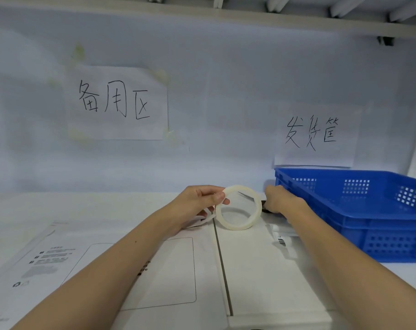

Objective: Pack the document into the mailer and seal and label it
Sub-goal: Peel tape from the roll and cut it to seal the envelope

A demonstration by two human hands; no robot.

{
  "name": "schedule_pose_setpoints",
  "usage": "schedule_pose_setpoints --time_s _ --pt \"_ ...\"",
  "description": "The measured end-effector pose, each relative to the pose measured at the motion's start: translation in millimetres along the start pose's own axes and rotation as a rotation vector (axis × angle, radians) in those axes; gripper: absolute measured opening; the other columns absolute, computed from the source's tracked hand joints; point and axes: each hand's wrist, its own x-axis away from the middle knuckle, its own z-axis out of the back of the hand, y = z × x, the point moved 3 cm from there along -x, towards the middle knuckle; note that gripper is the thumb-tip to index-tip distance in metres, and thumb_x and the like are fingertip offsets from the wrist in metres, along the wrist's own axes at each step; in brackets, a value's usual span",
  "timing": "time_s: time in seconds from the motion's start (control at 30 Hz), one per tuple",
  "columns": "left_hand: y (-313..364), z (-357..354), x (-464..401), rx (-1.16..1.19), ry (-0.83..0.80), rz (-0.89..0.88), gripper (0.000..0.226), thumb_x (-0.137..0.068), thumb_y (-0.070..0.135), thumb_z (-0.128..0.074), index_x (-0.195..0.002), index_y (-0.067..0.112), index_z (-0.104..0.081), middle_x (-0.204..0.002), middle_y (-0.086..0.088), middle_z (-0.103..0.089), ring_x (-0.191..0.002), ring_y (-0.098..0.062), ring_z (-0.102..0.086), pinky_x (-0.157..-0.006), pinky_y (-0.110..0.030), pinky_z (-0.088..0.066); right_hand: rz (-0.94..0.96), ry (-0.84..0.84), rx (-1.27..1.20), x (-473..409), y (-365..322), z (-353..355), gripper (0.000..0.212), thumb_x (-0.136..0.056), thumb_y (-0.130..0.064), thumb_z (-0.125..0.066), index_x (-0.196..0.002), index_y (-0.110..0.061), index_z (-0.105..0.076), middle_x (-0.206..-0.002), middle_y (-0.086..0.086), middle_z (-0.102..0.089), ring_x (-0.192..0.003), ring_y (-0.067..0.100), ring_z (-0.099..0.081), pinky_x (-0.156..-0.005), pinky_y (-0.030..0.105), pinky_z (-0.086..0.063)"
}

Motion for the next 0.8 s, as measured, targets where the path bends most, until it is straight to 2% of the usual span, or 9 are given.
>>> schedule_pose_setpoints --time_s 0.07,0.13,0.27,0.4,0.47,0.53,0.63,0.7,0.8 --pt "0 0 -1 0.004 0.001 -0.001 0.020 -0.094 0.036 -0.063 -0.109 0.029 -0.075 -0.108 0.007 -0.075 -0.080 -0.008 -0.053 -0.077 -0.023 -0.046 -0.021 -0.009 0.011 0 0 2 0.020 -0.098 -0.017 -0.050 -0.079 -0.010 -0.049 -0.071 0.003 -0.049 -0.058 0.014 -0.043 -0.048 0.023 -0.034" --pt "0 1 -1 0.003 0.005 -0.003 0.020 -0.095 0.035 -0.063 -0.109 0.028 -0.075 -0.107 0.007 -0.075 -0.079 -0.009 -0.054 -0.077 -0.023 -0.047 -0.045 -0.004 0.027 2 1 4 0.013 -0.097 -0.019 -0.054 -0.091 -0.008 -0.054 -0.071 0.003 -0.051 -0.057 0.013 -0.045 -0.047 0.022 -0.035" --pt "-1 3 0 -0.033 0.007 -0.012 0.020 -0.096 0.036 -0.062 -0.108 0.029 -0.076 -0.109 0.007 -0.074 -0.080 -0.010 -0.053 -0.080 -0.026 -0.046 -0.084 0.037 -0.025 2 2 3 0.026 -0.093 -0.019 -0.060 -0.109 0.001 -0.057 -0.075 0.005 -0.058 -0.055 0.014 -0.049 -0.046 0.022 -0.040" --pt "0 2 0 -0.059 0.017 -0.017 0.020 -0.096 0.037 -0.061 -0.107 0.030 -0.075 -0.109 0.012 -0.074 -0.078 -0.012 -0.046 -0.074 -0.024 -0.039 -0.111 -0.008 -0.084 6 3 6 0.047 -0.090 -0.024 -0.065 -0.125 0.002 -0.049 -0.096 0.012 -0.067 -0.069 0.021 -0.057 -0.064 0.030 -0.054" --pt "-1 3 0 -0.077 0.026 -0.005 0.019 -0.095 0.040 -0.061 -0.106 0.033 -0.075 -0.109 0.015 -0.074 -0.090 -0.011 -0.050 -0.076 -0.026 -0.036 -0.107 -0.046 -0.059 10 3 8 0.051 -0.092 -0.027 -0.061 -0.131 0.001 -0.045 -0.103 0.011 -0.066 -0.076 0.022 -0.058 -0.068 0.030 -0.053" --pt "-4 5 -1 -0.080 0.035 0.005 0.019 -0.095 0.042 -0.061 -0.105 0.034 -0.075 -0.109 0.016 -0.073 -0.098 -0.010 -0.050 -0.078 -0.030 -0.036 -0.080 -0.069 -0.007 15 -1 10 0.041 -0.094 -0.029 -0.056 -0.123 -0.002 -0.054 -0.103 0.009 -0.065 -0.077 0.020 -0.056 -0.063 0.026 -0.047" --pt "-4 5 -2 -0.073 0.038 0.009 0.019 -0.093 0.042 -0.063 -0.102 0.031 -0.076 -0.111 0.017 -0.073 -0.098 -0.009 -0.050 -0.077 -0.031 -0.035 -0.040 -0.082 -0.001 24 -9 18 0.040 -0.093 -0.042 -0.057 -0.108 -0.005 -0.059 -0.096 0.009 -0.065 -0.077 0.022 -0.057 -0.068 0.029 -0.047" --pt "-3 4 -3 -0.068 0.034 0.007 0.019 -0.093 0.041 -0.064 -0.100 0.028 -0.076 -0.111 0.016 -0.073 -0.096 -0.008 -0.050 -0.074 -0.029 -0.033 -0.039 -0.033 -0.074 33 -13 30 0.038 -0.091 -0.043 -0.059 -0.094 -0.005 -0.055 -0.079 0.009 -0.063 -0.062 0.022 -0.058 -0.063 0.030 -0.048" --pt "-3 4 -4 -0.083 0.039 0.010 0.018 -0.092 0.041 -0.065 -0.096 0.028 -0.076 -0.110 0.015 -0.074 -0.093 -0.011 -0.046 -0.072 -0.029 -0.033 -0.061 0.039 -0.302 55 -9 50 0.026 -0.087 -0.029 -0.061 -0.077 -0.007 -0.051 -0.063 0.005 -0.064 -0.044 0.020 -0.058 -0.057 0.026 -0.051"
